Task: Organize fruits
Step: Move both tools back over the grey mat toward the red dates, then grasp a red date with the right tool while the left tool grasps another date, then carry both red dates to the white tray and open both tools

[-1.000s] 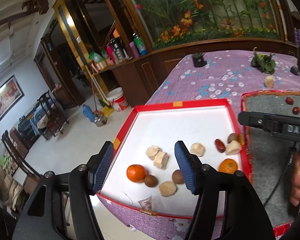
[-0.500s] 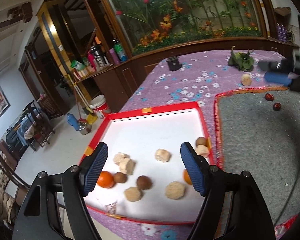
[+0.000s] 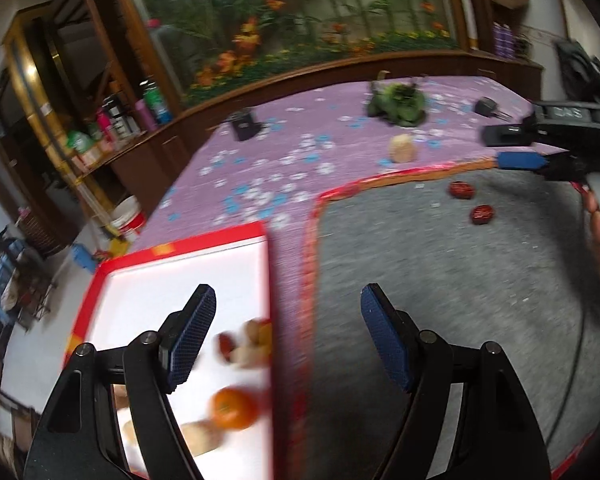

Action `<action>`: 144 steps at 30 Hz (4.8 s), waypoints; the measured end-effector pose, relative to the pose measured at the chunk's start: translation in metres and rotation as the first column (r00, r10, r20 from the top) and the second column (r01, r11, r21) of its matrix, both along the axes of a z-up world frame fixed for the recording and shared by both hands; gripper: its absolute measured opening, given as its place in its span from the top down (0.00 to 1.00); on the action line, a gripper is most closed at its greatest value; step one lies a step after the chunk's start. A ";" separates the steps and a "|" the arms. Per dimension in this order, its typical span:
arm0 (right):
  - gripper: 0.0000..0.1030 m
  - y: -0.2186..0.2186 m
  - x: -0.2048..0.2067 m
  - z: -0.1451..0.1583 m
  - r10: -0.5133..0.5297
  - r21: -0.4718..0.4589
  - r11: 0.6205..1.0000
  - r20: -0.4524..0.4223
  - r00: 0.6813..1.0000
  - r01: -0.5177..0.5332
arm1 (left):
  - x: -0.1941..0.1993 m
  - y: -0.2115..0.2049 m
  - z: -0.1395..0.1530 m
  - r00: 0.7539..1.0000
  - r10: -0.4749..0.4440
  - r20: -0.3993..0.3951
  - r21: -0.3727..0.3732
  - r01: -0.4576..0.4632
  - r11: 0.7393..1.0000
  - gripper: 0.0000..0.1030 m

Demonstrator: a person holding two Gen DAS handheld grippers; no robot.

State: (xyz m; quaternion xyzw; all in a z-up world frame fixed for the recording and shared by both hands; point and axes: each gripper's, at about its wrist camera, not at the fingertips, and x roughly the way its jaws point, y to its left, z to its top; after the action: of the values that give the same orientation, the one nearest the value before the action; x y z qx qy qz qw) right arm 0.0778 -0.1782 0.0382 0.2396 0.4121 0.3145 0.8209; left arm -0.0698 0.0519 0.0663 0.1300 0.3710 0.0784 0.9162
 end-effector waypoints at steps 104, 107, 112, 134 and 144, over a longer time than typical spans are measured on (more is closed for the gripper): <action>0.82 0.183 -0.126 0.056 0.354 -0.042 0.935 0.201 0.913 -0.353 | -0.087 0.103 0.041 0.934 0.278 0.224 -0.086 -0.265 0.960 0.77; 0.82 0.193 -0.131 0.054 0.377 -0.049 0.926 0.196 0.905 -0.375 | -0.089 0.110 0.040 0.930 0.291 0.223 -0.094 -0.277 0.956 0.77; 0.82 0.207 -0.142 0.051 0.406 -0.062 0.914 0.196 0.893 -0.402 | -0.090 0.120 0.035 0.927 0.306 0.217 -0.100 -0.291 0.952 0.77; 0.82 0.241 -0.168 0.026 0.484 -0.085 0.875 0.148 0.862 -0.477 | -0.089 0.141 0.013 0.926 0.341 0.164 -0.131 -0.322 0.937 0.77; 0.82 0.248 -0.173 0.010 0.502 -0.075 0.865 0.149 0.852 -0.496 | -0.087 0.148 0.002 0.926 0.353 0.135 -0.138 -0.335 0.932 0.77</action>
State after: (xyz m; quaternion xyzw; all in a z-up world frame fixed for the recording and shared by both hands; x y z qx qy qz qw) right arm -0.0955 0.0696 0.0479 0.0841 0.3967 0.5282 0.7460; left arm -0.1570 0.2002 0.0681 0.0042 0.3184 0.2271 0.9204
